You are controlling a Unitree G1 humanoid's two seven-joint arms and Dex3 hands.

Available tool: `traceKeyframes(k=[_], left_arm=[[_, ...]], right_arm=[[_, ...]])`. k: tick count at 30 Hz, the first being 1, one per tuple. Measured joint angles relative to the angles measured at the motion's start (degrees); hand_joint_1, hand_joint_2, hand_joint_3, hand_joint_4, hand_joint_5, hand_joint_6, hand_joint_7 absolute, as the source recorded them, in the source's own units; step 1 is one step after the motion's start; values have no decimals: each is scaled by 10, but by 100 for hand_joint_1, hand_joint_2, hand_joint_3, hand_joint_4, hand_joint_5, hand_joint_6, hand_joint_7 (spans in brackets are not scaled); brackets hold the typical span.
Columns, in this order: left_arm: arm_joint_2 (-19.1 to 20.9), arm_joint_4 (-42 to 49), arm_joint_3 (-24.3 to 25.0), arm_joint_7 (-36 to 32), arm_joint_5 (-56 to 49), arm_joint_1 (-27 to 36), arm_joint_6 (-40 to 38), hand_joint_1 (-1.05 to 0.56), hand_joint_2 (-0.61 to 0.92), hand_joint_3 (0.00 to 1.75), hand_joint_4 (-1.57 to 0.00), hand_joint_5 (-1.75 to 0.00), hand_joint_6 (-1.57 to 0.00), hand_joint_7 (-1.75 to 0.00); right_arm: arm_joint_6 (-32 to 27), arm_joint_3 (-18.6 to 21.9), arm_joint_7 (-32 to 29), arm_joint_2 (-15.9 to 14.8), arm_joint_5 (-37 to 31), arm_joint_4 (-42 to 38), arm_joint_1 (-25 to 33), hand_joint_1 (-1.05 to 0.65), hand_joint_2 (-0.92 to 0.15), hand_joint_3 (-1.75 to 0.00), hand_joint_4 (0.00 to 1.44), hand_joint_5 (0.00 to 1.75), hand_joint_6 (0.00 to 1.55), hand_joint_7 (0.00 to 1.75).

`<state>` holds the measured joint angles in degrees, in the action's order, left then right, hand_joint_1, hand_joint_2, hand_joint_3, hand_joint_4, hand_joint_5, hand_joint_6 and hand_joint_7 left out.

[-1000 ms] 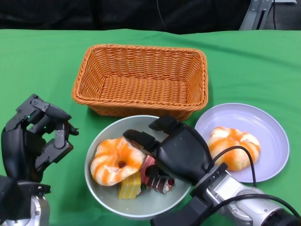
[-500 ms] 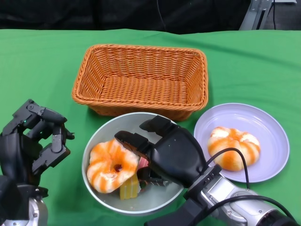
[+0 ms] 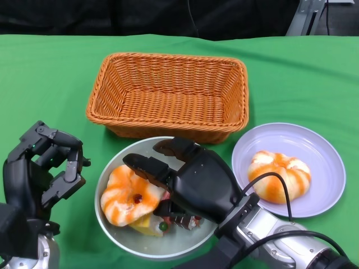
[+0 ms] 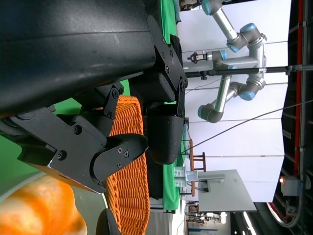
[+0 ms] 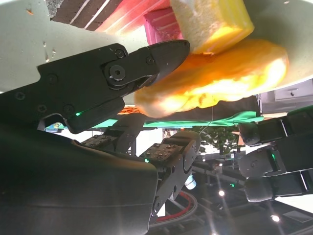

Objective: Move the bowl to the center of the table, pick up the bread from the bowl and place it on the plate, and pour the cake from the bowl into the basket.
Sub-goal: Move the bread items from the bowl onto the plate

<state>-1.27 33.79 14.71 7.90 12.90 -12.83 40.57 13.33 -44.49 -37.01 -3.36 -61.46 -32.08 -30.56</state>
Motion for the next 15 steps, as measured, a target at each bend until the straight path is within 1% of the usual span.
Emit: traceKeyframes(k=[3,4,6,9,11,12,13,15], left_arm=[[3,1,0,0,1,0,0,-11,59,96,-73,-163,-80,-128],[3,1,0,1,3,0,0,-13,59,95,-72,-164,-80,-127],[3,1,-1,6,8,0,0,-17,60,87,-69,-166,-78,-127],[4,1,0,15,14,0,0,-18,63,82,-69,-164,-77,-128],[4,5,0,21,19,-2,1,-16,64,81,-70,-166,-77,-130],[4,7,0,23,21,-3,2,-16,63,83,-70,-167,-78,-131],[4,10,0,24,22,-4,2,-12,61,91,-72,-166,-78,-133],[4,12,0,24,23,-5,2,-8,55,106,-75,-165,-80,-133]], right_arm=[[2,0,-1,-1,0,0,0,-57,-86,0,45,31,41,0],[2,0,-1,-2,0,0,0,-58,-87,0,45,31,43,1],[1,0,-5,-2,-1,-1,0,-58,-88,-1,46,31,46,2],[3,0,-9,-2,-1,-3,0,-54,-91,-2,48,31,51,4],[9,-2,-14,-1,-1,-10,0,-51,-92,-1,53,32,56,5],[14,-4,-19,0,-1,-14,-1,-49,-92,-1,56,32,59,6],[20,-5,-29,2,-1,-24,-2,-44,-92,-1,66,35,70,9],[39,-10,-57,6,-1,-48,-6,-39,-92,-2,80,35,85,11]])
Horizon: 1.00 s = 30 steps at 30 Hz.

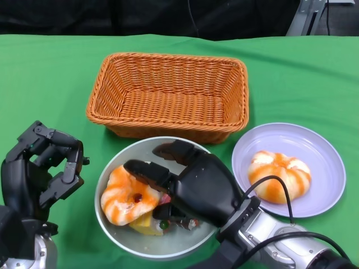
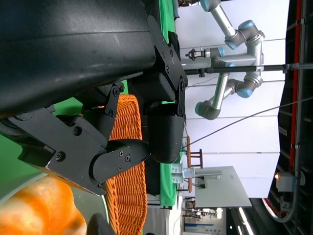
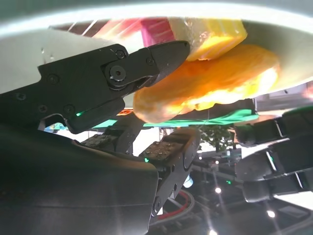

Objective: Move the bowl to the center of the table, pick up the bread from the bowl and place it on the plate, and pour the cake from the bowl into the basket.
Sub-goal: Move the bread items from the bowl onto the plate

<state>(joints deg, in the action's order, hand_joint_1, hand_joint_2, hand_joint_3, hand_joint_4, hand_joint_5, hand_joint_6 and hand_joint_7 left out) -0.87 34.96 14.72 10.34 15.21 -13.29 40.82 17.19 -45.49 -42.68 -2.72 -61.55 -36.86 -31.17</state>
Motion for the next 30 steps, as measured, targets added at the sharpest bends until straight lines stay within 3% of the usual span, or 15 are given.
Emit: traceKeyframes(k=[3,4,7,11,18,20,24,30], left_arm=[[0,0,-1,-1,-2,0,0,-3,54,114,-77,-165,-80,-134],[0,-1,-1,-1,-6,0,-1,-3,54,114,-78,-164,-80,-134],[0,-3,-1,-2,-12,0,-2,-2,54,114,-78,-164,-80,-134],[0,-7,-1,-10,-15,1,-3,-2,55,113,-79,-162,-80,-134],[1,-7,-1,-10,-18,1,-3,-3,59,107,-79,-163,-81,-135],[1,-7,-1,-10,-16,1,-3,-3,61,102,-79,-162,-81,-134],[1,-7,-1,-10,-11,1,-3,-3,59,104,-78,-163,-82,-133],[1,0,-1,1,-4,1,-3,-4,56,109,-78,-162,-82,-132]], right_arm=[[38,-8,-37,3,0,-40,-14,-35,-92,-3,95,42,99,16],[53,-8,-48,4,1,-53,-22,-36,-92,-3,94,62,104,17],[92,-9,-76,5,4,-86,-45,-36,-91,-1,87,96,110,20],[118,-11,-105,14,4,-119,-56,-36,-89,0,77,121,111,25],[128,-16,-126,23,3,-139,-65,-35,-88,0,75,123,109,27],[128,-18,-130,24,3,-141,-65,-33,-89,0,73,131,108,30],[130,-20,-143,25,3,-145,-65,-30,-92,-2,69,140,90,62],[138,-19,-163,24,3,-146,-67,-31,-92,-4,73,122,85,68]])
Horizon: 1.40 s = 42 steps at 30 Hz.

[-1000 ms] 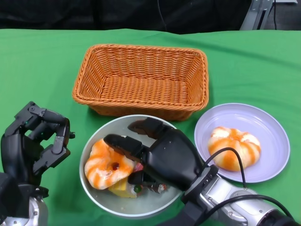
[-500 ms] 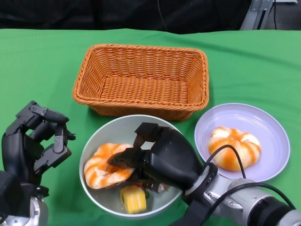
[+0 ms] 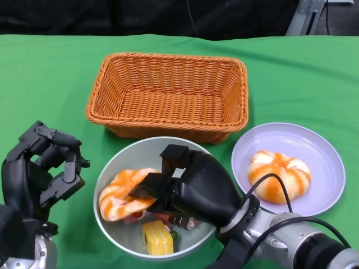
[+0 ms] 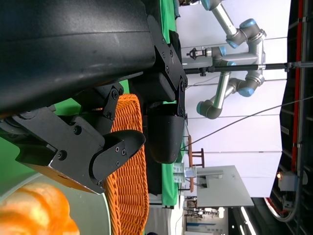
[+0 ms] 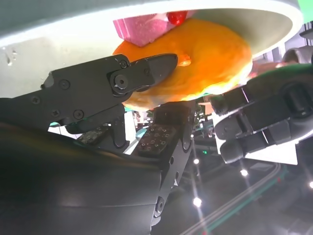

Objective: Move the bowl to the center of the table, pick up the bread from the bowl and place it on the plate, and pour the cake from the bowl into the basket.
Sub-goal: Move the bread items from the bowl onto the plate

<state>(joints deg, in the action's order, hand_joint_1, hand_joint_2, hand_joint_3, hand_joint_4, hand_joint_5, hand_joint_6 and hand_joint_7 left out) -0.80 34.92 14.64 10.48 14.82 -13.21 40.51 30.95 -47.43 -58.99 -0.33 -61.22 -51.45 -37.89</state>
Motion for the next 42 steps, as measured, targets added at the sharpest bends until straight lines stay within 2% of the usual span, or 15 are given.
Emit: traceKeyframes(k=[3,7,10,14,17,22,29,31,34,42], left_arm=[[0,3,1,5,7,0,0,-5,58,106,-78,-162,-82,-132],[1,4,2,12,16,-1,0,-5,63,95,-75,-166,-81,-130],[1,5,4,14,16,-1,0,-5,64,92,-75,-167,-81,-129],[1,6,7,14,15,-2,0,-2,58,105,-78,-166,-83,-128],[1,7,10,8,8,-2,0,-2,57,107,-81,-162,-84,-128],[3,9,11,2,-9,-3,1,-3,59,107,-83,-159,-85,-129],[9,27,13,-2,-22,-8,6,-3,52,117,-81,-161,-82,-135],[12,30,13,-2,-24,-10,10,-2,52,118,-81,-161,-81,-137],[16,37,15,-2,-26,-14,12,-2,52,118,-81,-162,-80,-138],[27,61,19,0,-26,-18,26,-1,54,115,-78,-166,-77,-143]], right_arm=[[9,6,-11,-6,0,8,-4,-31,-92,-3,74,119,85,69],[13,23,-13,-14,8,35,-7,-29,-92,-4,74,130,86,71],[20,39,-14,-20,18,61,-8,-29,-92,-3,73,127,87,70],[35,57,-4,-25,35,91,-7,-27,-91,-4,76,120,88,67],[42,69,6,-35,46,112,-4,-25,-91,-3,76,119,90,67],[44,88,53,-61,64,174,28,-18,-92,-5,72,124,85,74],[53,135,96,-101,79,262,81,-18,-91,-17,73,125,80,89],[60,151,96,-114,81,276,95,-14,-87,-16,78,118,85,82],[68,173,94,-137,81,288,116,-13,-87,-15,80,114,89,77],[69,237,66,-172,82,307,166,-11,-85,-15,84,115,93,80]])
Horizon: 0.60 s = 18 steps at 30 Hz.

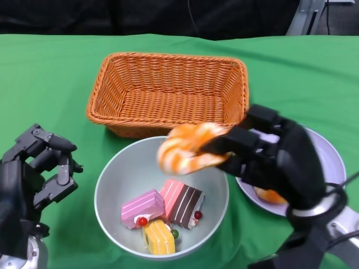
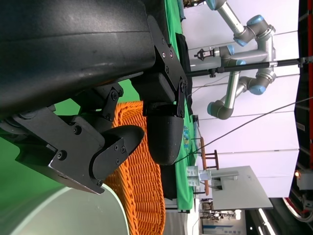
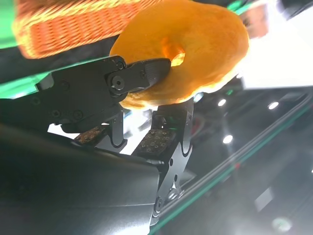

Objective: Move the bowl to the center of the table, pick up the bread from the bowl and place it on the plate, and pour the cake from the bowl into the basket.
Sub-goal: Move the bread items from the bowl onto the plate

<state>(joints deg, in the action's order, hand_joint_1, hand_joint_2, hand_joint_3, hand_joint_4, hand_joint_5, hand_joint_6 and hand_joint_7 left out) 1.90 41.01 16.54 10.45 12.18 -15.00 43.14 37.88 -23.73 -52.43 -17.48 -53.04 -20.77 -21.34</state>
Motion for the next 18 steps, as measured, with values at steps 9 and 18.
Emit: traceKeyframes(k=[9,18], left_arm=[[7,14,1,0,-2,-4,8,-2,55,113,-78,-165,-77,-141],[13,16,2,9,5,-8,7,-2,55,112,-79,-165,-78,-141]], right_arm=[[5,55,-23,-22,15,3,41,-12,-86,-20,81,119,92,80],[-12,109,-43,-45,31,-27,89,-14,-86,-22,78,121,90,79]])
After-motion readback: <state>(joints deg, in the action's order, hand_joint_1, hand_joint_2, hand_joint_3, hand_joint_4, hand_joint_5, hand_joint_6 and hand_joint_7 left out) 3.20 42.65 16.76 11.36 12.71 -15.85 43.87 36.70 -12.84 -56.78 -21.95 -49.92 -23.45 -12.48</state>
